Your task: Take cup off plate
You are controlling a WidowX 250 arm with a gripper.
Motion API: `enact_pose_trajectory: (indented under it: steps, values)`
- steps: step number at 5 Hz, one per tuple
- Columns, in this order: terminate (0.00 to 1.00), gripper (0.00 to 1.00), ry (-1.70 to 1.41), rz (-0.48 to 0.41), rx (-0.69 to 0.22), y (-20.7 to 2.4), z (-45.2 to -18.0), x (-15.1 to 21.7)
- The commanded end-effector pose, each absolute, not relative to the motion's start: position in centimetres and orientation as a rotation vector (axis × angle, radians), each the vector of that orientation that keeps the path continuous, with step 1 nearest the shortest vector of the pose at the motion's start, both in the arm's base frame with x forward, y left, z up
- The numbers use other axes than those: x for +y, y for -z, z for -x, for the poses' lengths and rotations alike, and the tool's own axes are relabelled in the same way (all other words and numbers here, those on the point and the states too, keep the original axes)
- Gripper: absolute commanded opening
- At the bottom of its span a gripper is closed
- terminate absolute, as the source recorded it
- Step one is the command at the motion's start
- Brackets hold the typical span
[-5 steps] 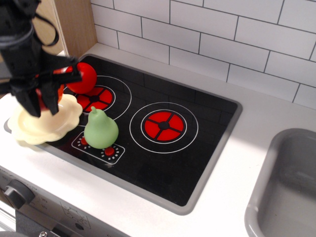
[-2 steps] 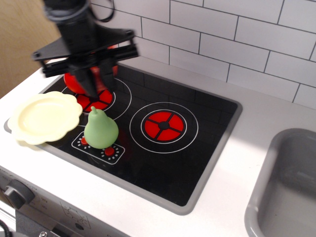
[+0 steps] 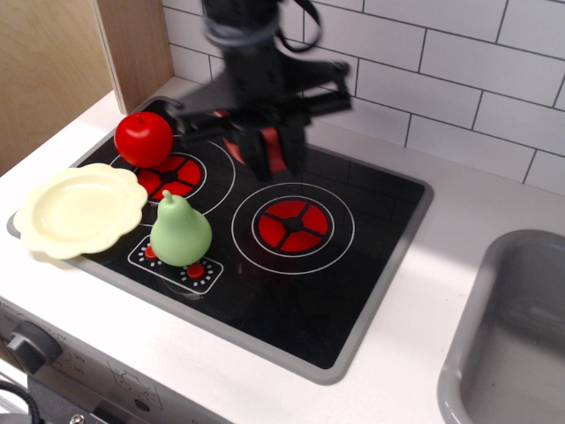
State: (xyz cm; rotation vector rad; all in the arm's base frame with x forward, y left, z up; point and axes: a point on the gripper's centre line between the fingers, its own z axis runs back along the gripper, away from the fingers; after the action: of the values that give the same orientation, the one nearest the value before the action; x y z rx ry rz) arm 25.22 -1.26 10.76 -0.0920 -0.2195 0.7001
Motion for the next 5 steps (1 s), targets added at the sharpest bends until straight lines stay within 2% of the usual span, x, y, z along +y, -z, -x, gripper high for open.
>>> enact_pose_trajectory:
  steps: [1,3,4,5]
  values:
    - [0.00,0.00,-0.738,0.068,-0.275,-9.4,-26.7,-2.7]
    - [0.00,0.00,-0.779,0.105,-0.323,-8.2,-29.2,-3.5]
    - [0.00,0.00,-0.783,0.113,-0.313,-7.7,-29.4,-3.6]
    - [0.00,1.00,-0.789,0.106,-0.308,-7.7,-29.4,-3.5]
